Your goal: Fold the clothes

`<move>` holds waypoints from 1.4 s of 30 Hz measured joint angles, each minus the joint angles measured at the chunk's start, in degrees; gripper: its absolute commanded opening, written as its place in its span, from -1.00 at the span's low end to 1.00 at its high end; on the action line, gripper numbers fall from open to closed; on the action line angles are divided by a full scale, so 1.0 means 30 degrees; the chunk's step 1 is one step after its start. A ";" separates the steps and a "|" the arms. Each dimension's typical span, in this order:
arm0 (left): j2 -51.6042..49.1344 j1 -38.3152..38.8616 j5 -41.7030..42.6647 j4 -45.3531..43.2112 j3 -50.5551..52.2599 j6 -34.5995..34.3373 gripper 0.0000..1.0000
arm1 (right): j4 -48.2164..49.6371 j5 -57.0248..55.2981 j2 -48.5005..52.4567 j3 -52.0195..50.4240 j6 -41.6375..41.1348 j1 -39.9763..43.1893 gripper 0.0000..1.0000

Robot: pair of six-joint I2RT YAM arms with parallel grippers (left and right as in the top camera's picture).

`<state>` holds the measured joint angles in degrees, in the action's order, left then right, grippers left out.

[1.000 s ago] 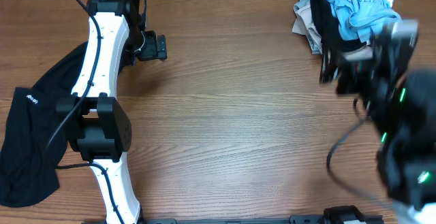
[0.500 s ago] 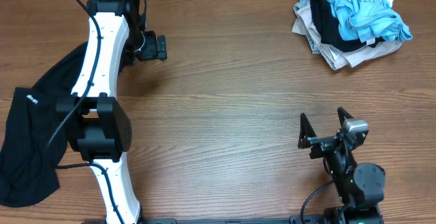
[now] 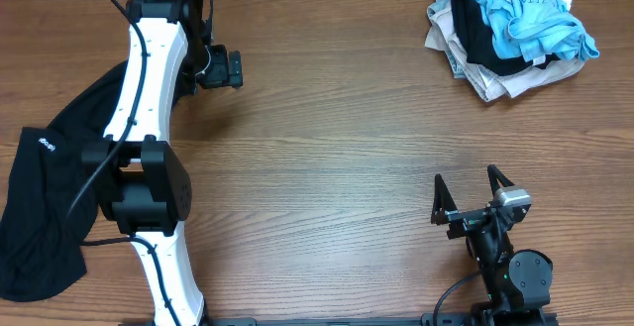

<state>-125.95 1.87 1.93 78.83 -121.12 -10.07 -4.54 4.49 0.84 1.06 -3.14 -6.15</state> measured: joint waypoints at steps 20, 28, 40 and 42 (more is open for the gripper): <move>0.0000 0.0007 0.0000 -0.0007 0.0000 0.0000 1.00 | 0.0000 0.0007 0.0000 0.0000 0.0000 0.0000 1.00; 0.0007 0.0007 0.0007 -0.0007 0.0000 0.0000 1.00 | 0.0000 0.0007 0.0000 0.0000 0.0007 0.0000 1.00; 0.8080 0.0299 0.0831 -0.7016 0.2943 0.0058 0.99 | 0.0000 0.0000 0.0000 0.0000 -0.0007 0.0007 1.00; 1.0979 0.0488 0.1545 -0.9355 0.4860 0.0291 1.00 | 0.0000 0.0007 0.0000 0.0000 -0.0007 0.0000 1.00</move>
<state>-93.01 3.33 6.57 50.76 -106.54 -9.19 -4.54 4.51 0.84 1.06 -3.16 -6.15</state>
